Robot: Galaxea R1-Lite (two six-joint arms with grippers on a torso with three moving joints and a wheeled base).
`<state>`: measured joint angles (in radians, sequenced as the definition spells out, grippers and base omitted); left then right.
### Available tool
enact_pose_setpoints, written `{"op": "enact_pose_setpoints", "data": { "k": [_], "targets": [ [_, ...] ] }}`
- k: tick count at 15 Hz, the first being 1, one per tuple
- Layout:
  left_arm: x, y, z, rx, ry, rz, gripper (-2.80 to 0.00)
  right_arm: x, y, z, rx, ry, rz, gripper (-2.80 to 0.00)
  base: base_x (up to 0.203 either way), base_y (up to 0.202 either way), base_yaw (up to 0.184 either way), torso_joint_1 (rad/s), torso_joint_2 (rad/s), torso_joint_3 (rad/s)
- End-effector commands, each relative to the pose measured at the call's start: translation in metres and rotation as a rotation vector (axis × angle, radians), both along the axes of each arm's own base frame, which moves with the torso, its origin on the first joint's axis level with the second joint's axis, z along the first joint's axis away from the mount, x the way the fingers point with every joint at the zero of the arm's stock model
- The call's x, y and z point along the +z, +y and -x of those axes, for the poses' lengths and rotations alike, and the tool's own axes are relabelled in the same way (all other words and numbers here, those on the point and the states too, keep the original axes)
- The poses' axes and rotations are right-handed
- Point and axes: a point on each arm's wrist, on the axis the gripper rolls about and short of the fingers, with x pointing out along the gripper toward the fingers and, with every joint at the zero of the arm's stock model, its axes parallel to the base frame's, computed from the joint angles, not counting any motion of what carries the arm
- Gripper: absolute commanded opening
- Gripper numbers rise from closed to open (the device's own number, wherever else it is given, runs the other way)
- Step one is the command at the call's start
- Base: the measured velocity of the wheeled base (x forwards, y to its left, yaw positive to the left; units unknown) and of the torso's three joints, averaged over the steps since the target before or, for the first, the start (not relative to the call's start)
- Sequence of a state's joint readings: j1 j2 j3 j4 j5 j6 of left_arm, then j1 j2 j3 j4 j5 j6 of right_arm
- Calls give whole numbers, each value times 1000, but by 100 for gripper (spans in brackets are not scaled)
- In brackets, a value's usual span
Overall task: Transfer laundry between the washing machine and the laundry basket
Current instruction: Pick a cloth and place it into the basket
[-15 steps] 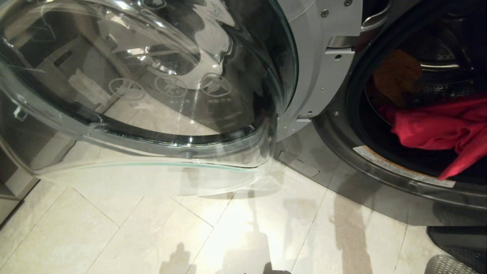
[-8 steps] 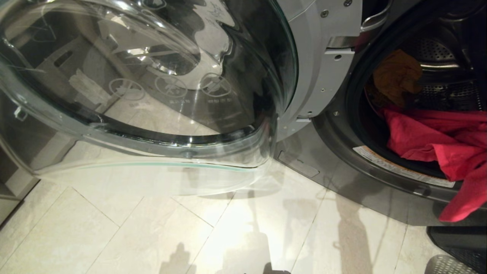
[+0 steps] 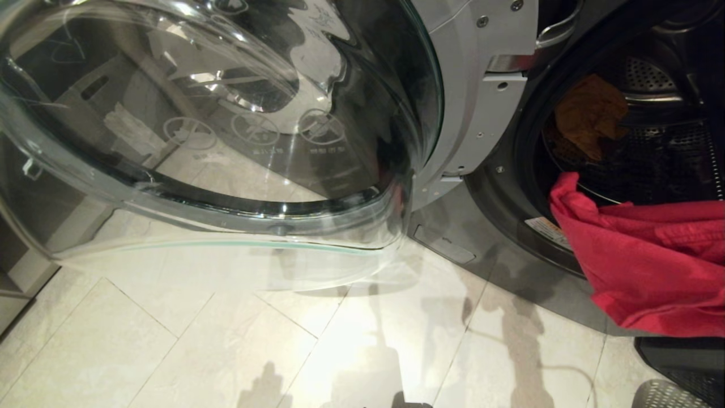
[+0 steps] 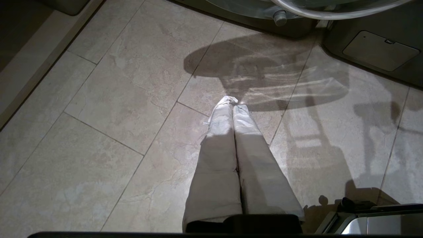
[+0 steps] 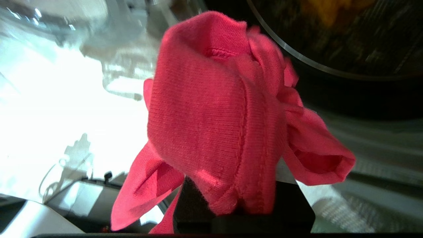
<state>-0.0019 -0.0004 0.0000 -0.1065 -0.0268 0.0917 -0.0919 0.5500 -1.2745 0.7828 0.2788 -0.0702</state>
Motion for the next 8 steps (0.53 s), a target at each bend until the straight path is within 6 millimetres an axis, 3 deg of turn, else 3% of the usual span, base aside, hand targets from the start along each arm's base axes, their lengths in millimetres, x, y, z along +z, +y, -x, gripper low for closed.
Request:
{"op": "enact_pose_setpoints", "data": {
  "k": [1,4,6,8],
  "targets": [
    [-11,0,-3,0,40,1,-280,8,2,22,-1,-86,16,-280,0,0,0,0,0,0],
    [-11,0,-3,-2,40,0,-280,-4,4,43,5,-177,180,-280,0,0,0,0,0,0],
    [-11,0,-3,0,39,0,-280,-17,5,46,31,-188,249,-280,0,0,0,0,0,0],
    [-11,0,-3,-2,40,-1,-280,-16,5,43,40,-216,286,-280,0,0,0,0,0,0]
  ]
}}
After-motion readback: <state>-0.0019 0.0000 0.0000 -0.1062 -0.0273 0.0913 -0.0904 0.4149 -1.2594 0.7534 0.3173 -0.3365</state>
